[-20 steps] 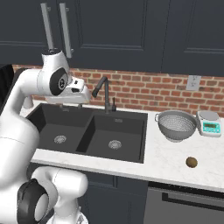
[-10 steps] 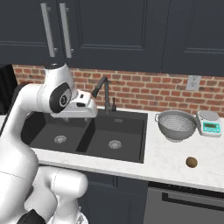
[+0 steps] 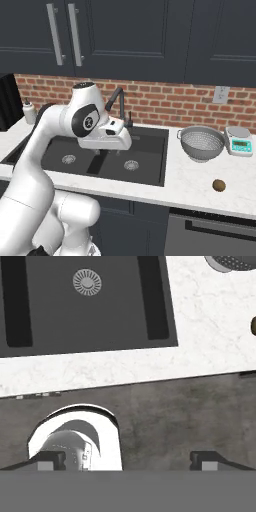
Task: Put the colander in the sink, put the kiwi in the colander, and turn on the sink faucet and pour water over the colander.
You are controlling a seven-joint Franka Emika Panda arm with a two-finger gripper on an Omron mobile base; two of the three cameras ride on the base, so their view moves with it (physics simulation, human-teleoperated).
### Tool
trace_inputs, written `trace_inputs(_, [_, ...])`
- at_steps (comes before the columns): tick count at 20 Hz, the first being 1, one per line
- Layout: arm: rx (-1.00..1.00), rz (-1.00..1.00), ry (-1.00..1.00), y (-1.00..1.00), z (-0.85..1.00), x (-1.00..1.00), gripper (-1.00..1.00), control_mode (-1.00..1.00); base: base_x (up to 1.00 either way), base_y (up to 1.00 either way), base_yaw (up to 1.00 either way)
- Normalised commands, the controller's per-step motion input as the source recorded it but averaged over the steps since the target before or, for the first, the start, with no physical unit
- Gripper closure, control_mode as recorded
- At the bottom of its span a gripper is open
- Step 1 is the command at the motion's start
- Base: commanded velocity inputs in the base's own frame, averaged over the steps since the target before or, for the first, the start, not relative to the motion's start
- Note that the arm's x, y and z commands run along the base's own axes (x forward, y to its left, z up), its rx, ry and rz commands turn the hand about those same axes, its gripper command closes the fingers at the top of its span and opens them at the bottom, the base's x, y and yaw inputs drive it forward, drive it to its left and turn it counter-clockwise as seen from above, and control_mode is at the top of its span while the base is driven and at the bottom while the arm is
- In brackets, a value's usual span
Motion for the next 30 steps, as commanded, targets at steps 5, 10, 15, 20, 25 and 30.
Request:
trace_inputs(5, [-0.04,0.00,0.26,-0.69,-0.11,0.03,-1.00,-1.00,0.00,0.00,0.00])
trace_inputs(10, [0.00,0.00,0.21,-0.58,-0.03,0.06,-1.00,-1.00,0.00,0.00,0.00])
trace_inputs(15, [0.00,0.16,0.02,-0.46,-0.05,0.00,-1.00,-1.00,0.00,0.00,0.00])
trace_inputs(20, [-0.06,0.35,-0.05,-0.40,-0.07,-0.09,-1.00,-1.00,0.00,0.00,0.00])
trace_inputs(25, [-0.08,0.34,-0.08,-0.28,-0.12,0.02,-1.00,-1.00,0.00,0.00,0.00])
trace_inputs(30, [-0.10,0.16,0.05,-0.19,-0.02,0.29,-1.00,-1.00,0.00,0.00,0.00])
